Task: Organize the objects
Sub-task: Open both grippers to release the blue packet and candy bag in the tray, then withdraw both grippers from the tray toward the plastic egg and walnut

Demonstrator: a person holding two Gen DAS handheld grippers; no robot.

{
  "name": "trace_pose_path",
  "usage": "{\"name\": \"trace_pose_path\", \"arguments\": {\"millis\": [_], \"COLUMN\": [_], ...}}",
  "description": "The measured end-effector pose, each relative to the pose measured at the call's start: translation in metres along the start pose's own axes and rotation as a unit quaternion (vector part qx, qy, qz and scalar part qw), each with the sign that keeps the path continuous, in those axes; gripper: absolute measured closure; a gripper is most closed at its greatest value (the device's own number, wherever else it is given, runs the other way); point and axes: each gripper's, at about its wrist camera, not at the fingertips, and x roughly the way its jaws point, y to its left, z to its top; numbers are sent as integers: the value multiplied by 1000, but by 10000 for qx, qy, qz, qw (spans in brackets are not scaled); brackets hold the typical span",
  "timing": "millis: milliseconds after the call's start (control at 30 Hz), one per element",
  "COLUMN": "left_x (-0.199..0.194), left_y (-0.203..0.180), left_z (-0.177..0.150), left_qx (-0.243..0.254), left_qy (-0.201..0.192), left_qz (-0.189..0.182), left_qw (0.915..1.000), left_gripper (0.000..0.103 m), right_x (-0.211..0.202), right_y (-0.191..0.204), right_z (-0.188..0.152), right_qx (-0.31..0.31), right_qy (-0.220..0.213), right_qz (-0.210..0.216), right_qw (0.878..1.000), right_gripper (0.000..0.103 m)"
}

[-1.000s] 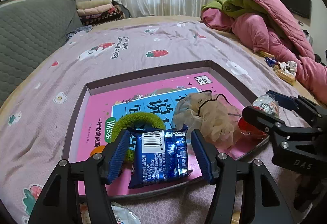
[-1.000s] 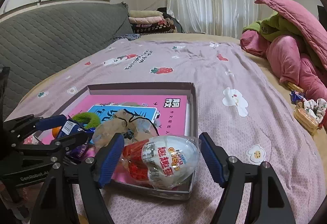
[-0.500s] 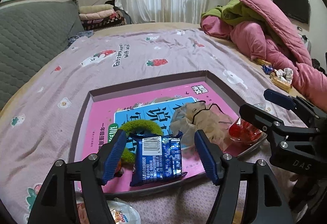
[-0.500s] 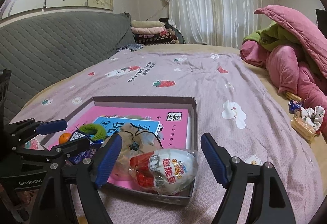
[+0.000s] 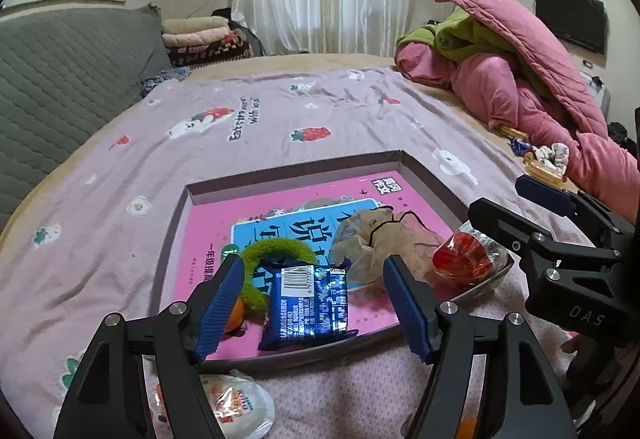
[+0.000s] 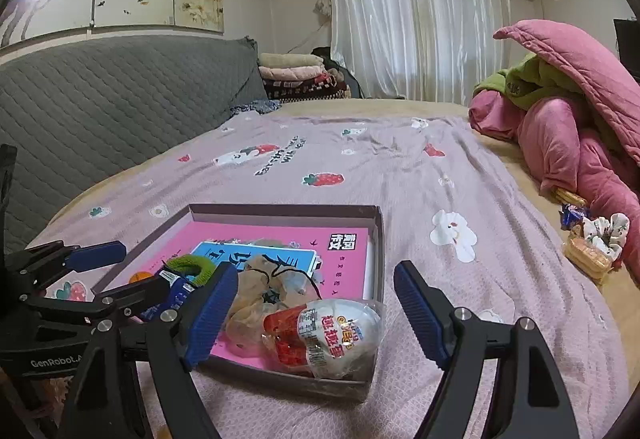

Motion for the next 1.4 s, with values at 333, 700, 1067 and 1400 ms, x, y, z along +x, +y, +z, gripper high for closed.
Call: {"name": "trace_pose_path", "arguments": {"millis": [333, 700, 1067, 1400], "left_x": [-34, -71, -91, -93], "left_y": [14, 59, 70, 70], "left_z": [5, -4, -19, -36], "left_qx": [-63, -458, -455, -298], "left_qy": [-268, -372, -327, -162], "left_qz": [204, 526, 574, 400], "left_qw": [9994, 9969, 9968, 9986], "left_gripper": [29, 29, 29, 29], "right_x": [-25, -47, -58, -55], "right_y": [8, 38, 67, 85], "right_z": [3, 2, -13, -31], "right_qx": [-42, -229, -568, -892], "right_qy": [-236, -273, 101, 591], "right_qz": [49, 247, 298, 199], "right_qw": [9997, 9991, 9979, 9941], "right_gripper": [23, 23, 23, 23]}}
